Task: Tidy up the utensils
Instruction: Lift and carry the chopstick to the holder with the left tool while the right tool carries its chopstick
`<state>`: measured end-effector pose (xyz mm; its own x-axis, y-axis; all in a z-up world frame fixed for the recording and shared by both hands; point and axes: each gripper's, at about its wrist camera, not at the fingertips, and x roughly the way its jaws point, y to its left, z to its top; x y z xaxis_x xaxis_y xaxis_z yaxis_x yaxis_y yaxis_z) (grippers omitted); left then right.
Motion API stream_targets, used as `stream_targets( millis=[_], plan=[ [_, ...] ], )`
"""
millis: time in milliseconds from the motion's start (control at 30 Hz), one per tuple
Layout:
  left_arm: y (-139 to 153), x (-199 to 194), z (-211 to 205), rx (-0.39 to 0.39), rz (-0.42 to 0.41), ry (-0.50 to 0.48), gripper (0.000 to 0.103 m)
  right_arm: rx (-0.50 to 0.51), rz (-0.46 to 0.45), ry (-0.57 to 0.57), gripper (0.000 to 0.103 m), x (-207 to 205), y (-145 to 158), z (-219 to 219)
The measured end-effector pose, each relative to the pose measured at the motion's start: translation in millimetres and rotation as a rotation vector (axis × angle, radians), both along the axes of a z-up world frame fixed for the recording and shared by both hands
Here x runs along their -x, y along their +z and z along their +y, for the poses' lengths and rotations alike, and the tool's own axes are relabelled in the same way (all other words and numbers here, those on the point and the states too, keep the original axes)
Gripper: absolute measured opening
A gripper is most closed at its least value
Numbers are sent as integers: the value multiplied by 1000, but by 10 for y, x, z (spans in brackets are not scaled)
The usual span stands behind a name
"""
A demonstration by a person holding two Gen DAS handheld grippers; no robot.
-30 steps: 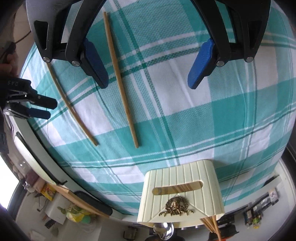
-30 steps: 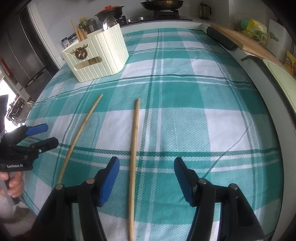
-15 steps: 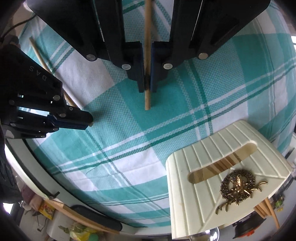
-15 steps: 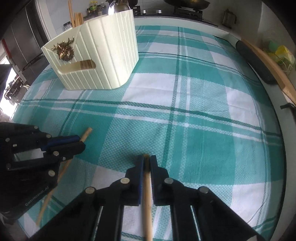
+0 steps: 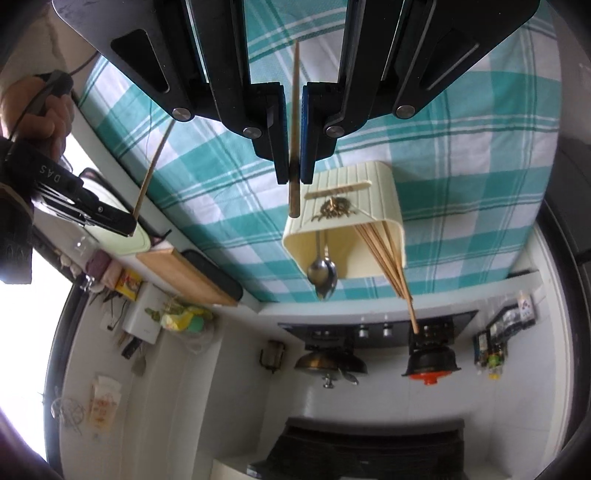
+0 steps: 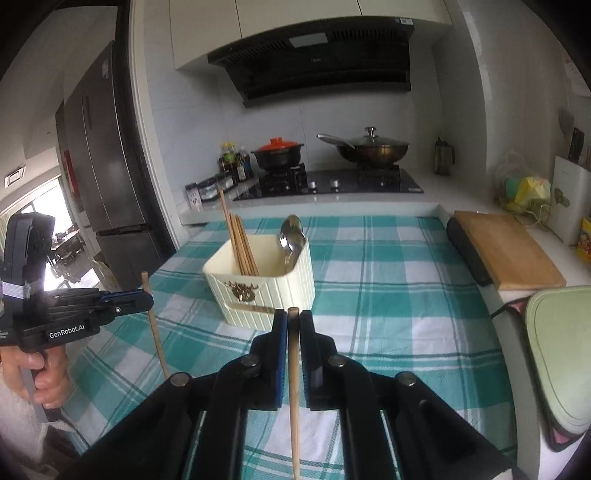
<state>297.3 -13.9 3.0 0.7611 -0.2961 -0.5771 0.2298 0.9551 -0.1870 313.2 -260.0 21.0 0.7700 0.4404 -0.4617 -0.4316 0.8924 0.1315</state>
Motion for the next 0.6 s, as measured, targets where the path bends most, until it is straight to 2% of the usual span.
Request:
stream_targets(
  millis=[167, 300, 400, 500, 600],
  plan=[
    [517, 47, 321, 70, -109, 56, 4, -36, -153, -32, 7, -38, 513, 115],
    [963, -124, 539, 88, -207, 119, 4, -55, -237, -29, 7, -346, 968, 282],
    [1210, -356, 694, 87, -263, 174, 4, -67, -266, -4, 7, -626, 1275, 457],
    [1315, -639, 806, 77, -291, 221, 4, -63, -296, 22, 7, -885, 1465, 666],
    [1250, -947, 863, 64, -278, 253, 4, -28, -313, 46, 7, -1136, 1463, 897]
  ],
)
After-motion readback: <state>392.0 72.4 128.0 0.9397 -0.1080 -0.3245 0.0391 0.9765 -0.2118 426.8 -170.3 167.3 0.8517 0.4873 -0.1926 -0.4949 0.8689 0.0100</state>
